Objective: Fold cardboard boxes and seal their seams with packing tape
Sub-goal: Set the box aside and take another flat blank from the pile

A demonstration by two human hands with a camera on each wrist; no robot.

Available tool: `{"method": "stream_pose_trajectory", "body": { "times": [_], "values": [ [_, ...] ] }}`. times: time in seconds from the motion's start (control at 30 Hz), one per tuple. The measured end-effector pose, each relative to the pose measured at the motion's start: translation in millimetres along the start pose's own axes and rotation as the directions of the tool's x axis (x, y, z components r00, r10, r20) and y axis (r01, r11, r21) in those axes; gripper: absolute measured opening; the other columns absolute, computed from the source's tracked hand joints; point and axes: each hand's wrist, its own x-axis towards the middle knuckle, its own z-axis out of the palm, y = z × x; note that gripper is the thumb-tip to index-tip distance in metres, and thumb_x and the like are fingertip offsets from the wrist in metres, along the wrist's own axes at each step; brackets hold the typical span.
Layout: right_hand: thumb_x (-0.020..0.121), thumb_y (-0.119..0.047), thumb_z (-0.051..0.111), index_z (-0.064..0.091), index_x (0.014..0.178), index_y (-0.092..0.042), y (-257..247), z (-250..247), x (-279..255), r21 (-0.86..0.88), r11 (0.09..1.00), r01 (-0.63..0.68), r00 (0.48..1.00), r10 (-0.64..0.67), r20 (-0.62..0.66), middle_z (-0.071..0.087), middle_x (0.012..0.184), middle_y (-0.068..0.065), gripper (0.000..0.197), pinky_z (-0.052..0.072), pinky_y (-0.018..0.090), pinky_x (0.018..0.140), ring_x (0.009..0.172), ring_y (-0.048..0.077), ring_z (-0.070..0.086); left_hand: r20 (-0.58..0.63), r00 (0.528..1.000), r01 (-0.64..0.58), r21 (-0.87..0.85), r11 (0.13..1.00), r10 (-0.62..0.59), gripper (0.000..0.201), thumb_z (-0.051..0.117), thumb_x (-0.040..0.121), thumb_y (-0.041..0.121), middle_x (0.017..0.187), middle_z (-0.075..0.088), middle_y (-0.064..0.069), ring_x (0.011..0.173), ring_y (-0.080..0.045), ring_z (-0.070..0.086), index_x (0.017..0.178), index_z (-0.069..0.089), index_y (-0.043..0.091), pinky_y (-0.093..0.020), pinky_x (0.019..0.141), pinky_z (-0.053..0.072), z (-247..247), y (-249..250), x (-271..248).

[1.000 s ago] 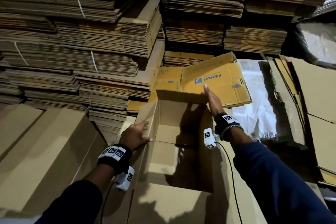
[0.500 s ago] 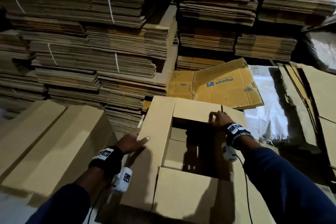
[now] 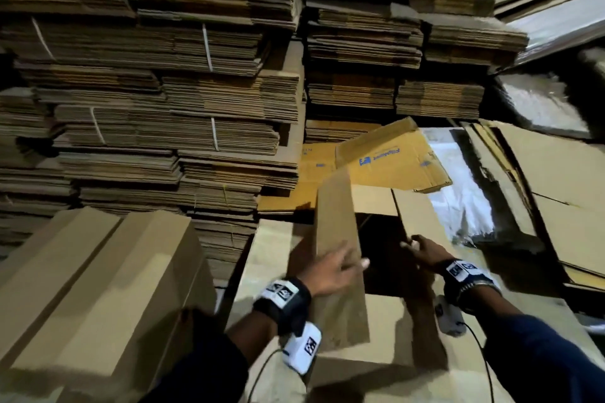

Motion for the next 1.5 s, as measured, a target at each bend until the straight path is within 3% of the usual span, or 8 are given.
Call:
{"method": "stream_pose_trajectory", "body": {
  "times": [0.13, 0.27, 0.43, 0.57, 0.83, 1.13, 1.27, 1.5],
  "values": [
    [0.084, -0.076, 0.064, 0.058, 0.122, -0.006, 69.9, 25.7, -27.0, 0.077, 0.976, -0.202, 0.974, 0.208, -0.089, 0.065, 0.124, 0.027, 0.079, 0.049, 0.046, 0.097, 0.113, 0.040, 0.063, 0.077, 0.994, -0.100, 0.442, 0.892, 0.074, 0.082, 0.036, 0.105, 0.064, 0.175, 0.000, -0.006, 0.162, -0.021, -0.002, 0.166, 0.016, 0.014, -0.043, 0.130, 0.004, 64.1, -28.8, 1.0],
    [0.085, -0.091, 0.037, 0.053, 0.145, 0.001, 80.1, 8.1, -70.7, 0.198, 0.887, -0.416, 0.903, 0.430, -0.028, 0.054, 0.142, 0.032, 0.111, 0.044, 0.040, 0.105, 0.130, 0.043, 0.055, 0.000, 0.985, -0.144, 0.534, 0.833, 0.170, 0.082, 0.021, 0.104, 0.063, 0.174, -0.015, -0.004, 0.159, -0.015, -0.020, 0.167, 0.001, 0.015, -0.044, 0.129, -0.009, 93.8, -54.0, -3.5],
    [0.097, -0.068, 0.049, 0.071, 0.121, -0.002, 63.3, -49.0, -95.4, 0.362, 0.885, -0.293, 0.900, 0.382, -0.207, 0.066, 0.122, 0.032, 0.073, 0.051, 0.049, 0.099, 0.114, 0.046, 0.064, -0.058, 0.975, -0.149, 0.555, 0.818, 0.217, 0.082, 0.019, 0.103, 0.065, 0.175, -0.008, -0.004, 0.160, -0.015, -0.016, 0.167, 0.009, 0.015, -0.043, 0.128, -0.007, 96.6, -58.2, -6.3],
    [0.106, -0.046, 0.052, 0.071, 0.104, -0.003, 27.9, -58.0, -114.0, 0.645, 0.751, -0.144, 0.977, 0.213, -0.029, 0.072, 0.090, 0.020, 0.047, 0.056, 0.037, 0.067, 0.075, 0.030, 0.069, -0.094, 0.967, -0.155, 0.515, 0.843, 0.235, 0.079, 0.024, 0.104, 0.064, 0.175, -0.001, -0.003, 0.160, -0.013, -0.010, 0.167, 0.015, 0.017, -0.041, 0.128, -0.006, 96.5, -59.0, -9.6],
    [0.109, -0.040, 0.048, 0.068, 0.115, -0.024, -20.2, -25.2, -126.2, 0.721, 0.680, -0.129, 0.992, 0.097, 0.086, 0.072, 0.115, 0.003, 0.027, 0.047, 0.033, 0.076, 0.099, 0.016, 0.067, -0.134, 0.954, -0.168, 0.501, 0.849, 0.268, 0.075, 0.032, 0.105, 0.061, 0.175, 0.005, -0.001, 0.161, -0.012, -0.003, 0.166, 0.021, 0.018, -0.035, 0.127, -0.008, 98.7, -60.6, -8.7],
    [0.099, -0.008, 0.056, 0.069, 0.107, -0.002, -45.7, 28.8, -125.7, 0.130, 0.991, -0.019, 0.960, -0.018, 0.279, 0.067, 0.114, 0.024, 0.017, 0.057, 0.047, 0.092, 0.104, 0.037, 0.067, -0.141, 0.963, -0.114, 0.564, 0.818, 0.231, 0.074, 0.027, 0.105, 0.064, 0.174, 0.000, 0.006, 0.161, -0.011, -0.002, 0.167, 0.017, 0.024, -0.035, 0.130, -0.004, 102.2, -57.6, -8.4],
    [0.100, -0.038, 0.054, 0.068, 0.130, -0.030, -30.3, 53.7, -127.8, -0.195, 0.979, 0.061, 0.985, -0.027, 0.169, 0.052, 0.131, 0.011, 0.034, 0.045, 0.055, 0.108, 0.131, 0.040, 0.044, -0.119, 0.975, -0.078, 0.610, 0.788, 0.189, 0.077, 0.023, 0.104, 0.069, 0.173, -0.001, 0.006, 0.161, -0.015, -0.002, 0.167, 0.015, 0.026, -0.042, 0.131, -0.001, 103.4, -49.1, -8.6],
    [0.098, -0.039, 0.058, 0.068, 0.130, -0.021, 19.2, 37.5, -127.3, -0.016, 0.943, 0.332, 0.941, -0.330, 0.071, 0.060, 0.123, 0.017, 0.038, 0.047, 0.041, 0.099, 0.121, 0.036, 0.053, -0.392, 0.910, 0.044, 0.421, 0.906, 0.138, 0.055, 0.051, 0.099, 0.048, 0.149, 0.052, -0.003, 0.133, -0.027, 0.053, 0.146, 0.052, 0.022, -0.044, 0.114, 0.040, 122.2, 10.4, 23.7]
  ]
}}
